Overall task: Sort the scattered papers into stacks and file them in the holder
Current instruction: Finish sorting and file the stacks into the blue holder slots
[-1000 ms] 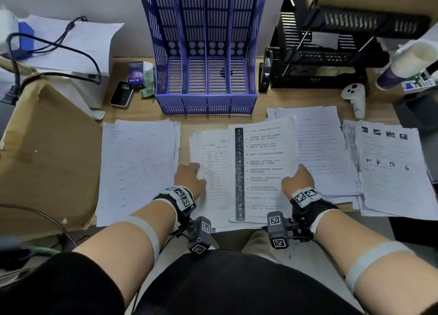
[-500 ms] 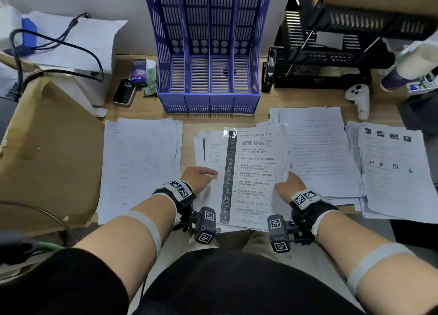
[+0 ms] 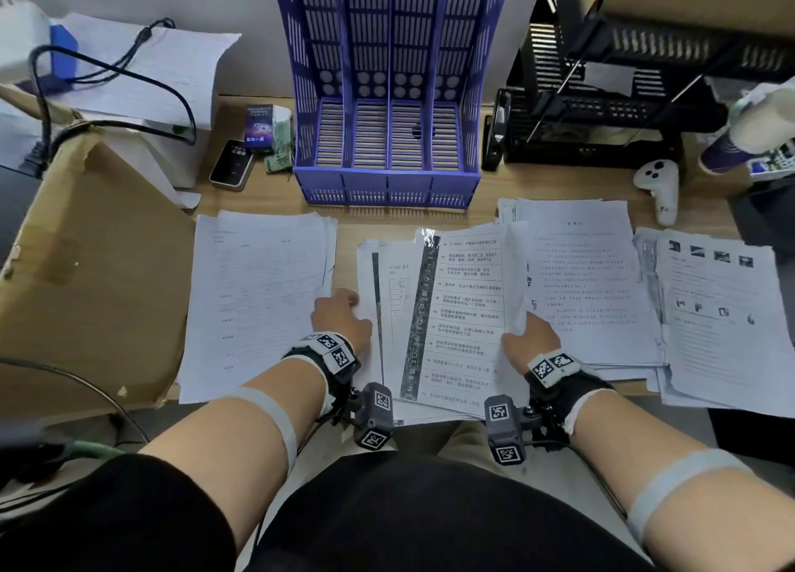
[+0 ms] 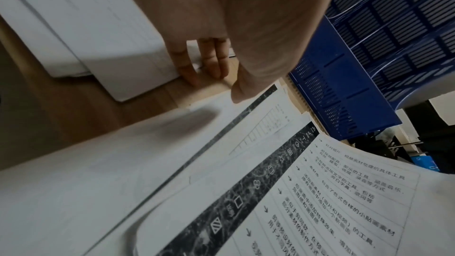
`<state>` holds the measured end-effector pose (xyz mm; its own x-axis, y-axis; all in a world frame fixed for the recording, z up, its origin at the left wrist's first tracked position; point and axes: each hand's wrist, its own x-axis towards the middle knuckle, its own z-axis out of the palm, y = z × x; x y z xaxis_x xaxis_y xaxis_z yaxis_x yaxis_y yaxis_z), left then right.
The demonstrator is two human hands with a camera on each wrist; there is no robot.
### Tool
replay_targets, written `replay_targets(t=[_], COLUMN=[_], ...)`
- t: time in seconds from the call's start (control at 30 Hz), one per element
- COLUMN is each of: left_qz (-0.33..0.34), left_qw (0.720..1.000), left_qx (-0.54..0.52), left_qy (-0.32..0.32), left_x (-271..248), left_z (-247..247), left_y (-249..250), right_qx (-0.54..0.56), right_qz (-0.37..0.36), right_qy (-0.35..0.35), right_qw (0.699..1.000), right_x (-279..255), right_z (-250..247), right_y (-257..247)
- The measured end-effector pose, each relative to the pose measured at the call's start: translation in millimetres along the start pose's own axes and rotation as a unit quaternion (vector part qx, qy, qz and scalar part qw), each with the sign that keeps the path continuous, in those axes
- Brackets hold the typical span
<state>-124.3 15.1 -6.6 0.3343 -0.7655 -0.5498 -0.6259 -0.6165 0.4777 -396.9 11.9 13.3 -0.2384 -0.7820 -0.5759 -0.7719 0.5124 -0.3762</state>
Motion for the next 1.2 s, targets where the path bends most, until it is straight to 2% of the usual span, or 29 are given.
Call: replay_targets(t=[0.1,0.17,0.27,0.4,0.5,0.6,0.73,0.83,0.9,1.03,1.1,1.17,1.2], left_qz=[-0.044,-0.056,-0.049,-0.044,-0.012,-0.024,-0.029,-0.021,-0.044,-0.076,-0.073,-0.077,-0.089], left_qw=[0.994,0.991,0.992,0.990,0.988,0.980,0.948,0.950,0.953,0.946,0.950,0.951,0.942], left_qx=[-0.094,-0.107,-0.104,-0.134,-0.147,-0.187,-0.286,-0.274,-0.265,-0.253,-0.219,-0.183,-0.191], left_qy=[-0.032,-0.049,-0.054,-0.027,-0.038,-0.062,-0.139,-0.145,-0.141,-0.188,-0.210,-0.236,-0.261], left_x=[3.6,4.1,7.2,6.4,3.8,1.1,-7.1,-8.8,-7.7,-12.3,-19.8,-22.1,-21.9], left_z=[1.0,2.8,9.0,11.5,6.9,-3.5,-14.0,-15.0,-13.1,-13.9,-19.0,-21.2,-22.2], left_y=[3.1,7.1,8.8,3.1,1.1,3.3,10.0,13.3,12.8,10.3,11.9,9.9,9.5], right_qx=[0.011,0.026,0.064,0.155,0.205,0.250,0.287,0.306,0.335,0.459,0.483,0.478,0.451], right_qz=[0.005,0.005,-0.008,-0.038,-0.065,-0.068,-0.053,-0.032,-0.014,0.060,0.084,0.095,0.098], right_qy=[0.001,-0.003,0.001,0.020,-0.002,-0.026,-0.067,-0.104,-0.124,-0.130,-0.118,-0.108,-0.093], right_qw=[1.000,1.000,0.998,0.987,0.977,0.965,0.954,0.946,0.934,0.877,0.864,0.866,0.882], right_x=[-2.3,-3.4,-6.8,-11.7,-14.9,-11.7,-7.7,20.3,24.0,-12.4,-8.2,-0.9,6.5], right_z=[-0.8,0.2,0.4,-4.0,-13.8,-21.8,-27.4,-13.6,-10.7,-30.4,-33.8,-38.7,-38.1], right_y=[-0.9,0.1,0.0,-4.2,-13.1,-20.6,-28.1,-9.5,-7.7,-43.3,-46.1,-47.8,-45.2])
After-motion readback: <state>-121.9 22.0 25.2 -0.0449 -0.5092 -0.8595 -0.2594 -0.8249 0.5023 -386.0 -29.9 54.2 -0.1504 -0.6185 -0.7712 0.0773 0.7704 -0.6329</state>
